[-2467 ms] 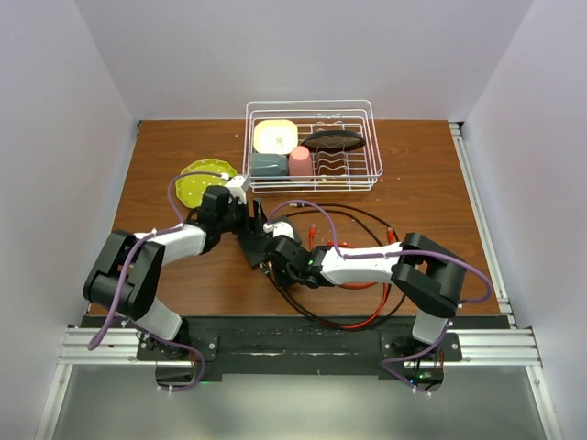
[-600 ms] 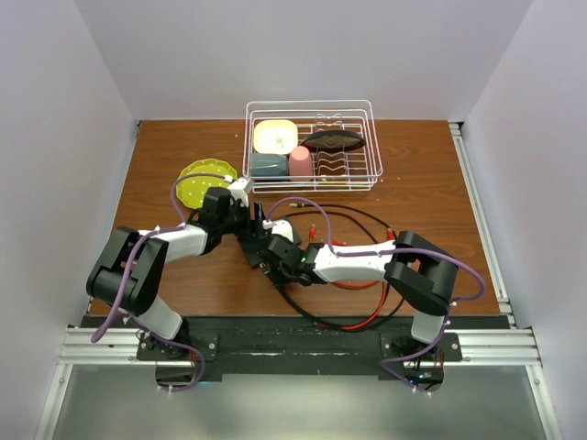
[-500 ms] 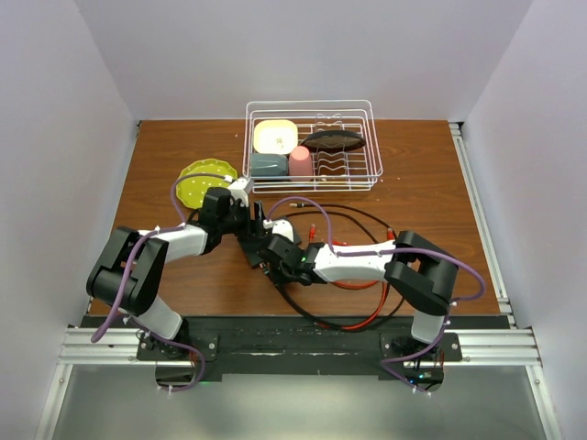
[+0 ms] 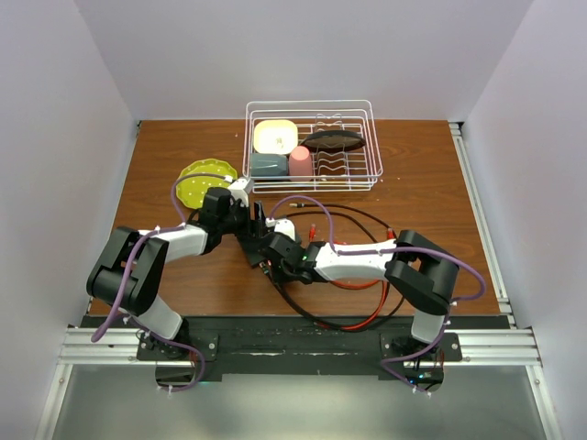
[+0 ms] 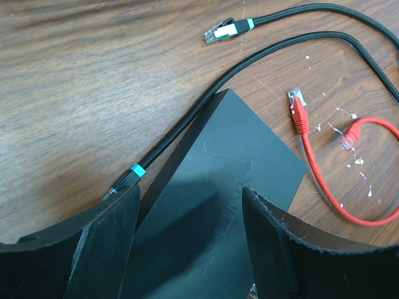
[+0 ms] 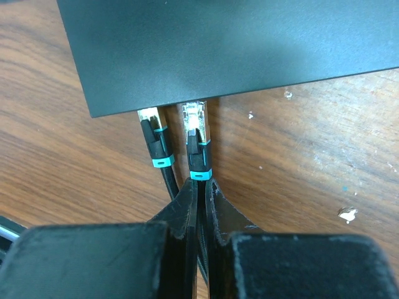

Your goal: Insert the plug into the switch port

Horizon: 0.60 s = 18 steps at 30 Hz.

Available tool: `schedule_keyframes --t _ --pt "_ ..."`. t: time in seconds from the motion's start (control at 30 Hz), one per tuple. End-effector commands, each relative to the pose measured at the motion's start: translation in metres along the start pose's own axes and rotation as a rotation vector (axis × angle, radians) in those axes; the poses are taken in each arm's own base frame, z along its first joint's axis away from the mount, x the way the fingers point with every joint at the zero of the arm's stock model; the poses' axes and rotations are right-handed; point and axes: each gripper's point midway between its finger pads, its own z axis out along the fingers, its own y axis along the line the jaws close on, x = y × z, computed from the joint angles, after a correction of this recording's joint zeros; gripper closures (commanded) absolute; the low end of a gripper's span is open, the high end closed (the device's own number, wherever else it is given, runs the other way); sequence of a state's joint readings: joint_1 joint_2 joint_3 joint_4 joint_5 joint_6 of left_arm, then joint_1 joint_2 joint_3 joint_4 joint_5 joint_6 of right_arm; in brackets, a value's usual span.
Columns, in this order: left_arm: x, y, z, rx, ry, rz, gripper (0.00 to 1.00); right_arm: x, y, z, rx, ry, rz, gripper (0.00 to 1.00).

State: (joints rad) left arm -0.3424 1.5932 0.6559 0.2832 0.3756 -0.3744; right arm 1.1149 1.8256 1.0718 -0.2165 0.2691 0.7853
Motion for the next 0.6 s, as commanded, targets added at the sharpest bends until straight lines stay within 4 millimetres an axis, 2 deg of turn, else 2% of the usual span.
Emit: schedule_keyframes --t 0.0,0.23,0.57 --pt "-0.009 -0.005 0.003 0.031 -0.024 0.032 0.29 0.023 -0.033 0.01 0.106 0.072 -0.002 1.0" --pt "-0.008 -0.004 0.003 0.029 -0.02 0.035 0.29 0.026 -0.042 0.009 0.128 0.075 0.006 1.0" --pt "-0.008 -0.006 0.003 0.044 -0.016 0.042 0.29 0.027 -0.042 0.013 0.132 0.086 0.014 1.0"
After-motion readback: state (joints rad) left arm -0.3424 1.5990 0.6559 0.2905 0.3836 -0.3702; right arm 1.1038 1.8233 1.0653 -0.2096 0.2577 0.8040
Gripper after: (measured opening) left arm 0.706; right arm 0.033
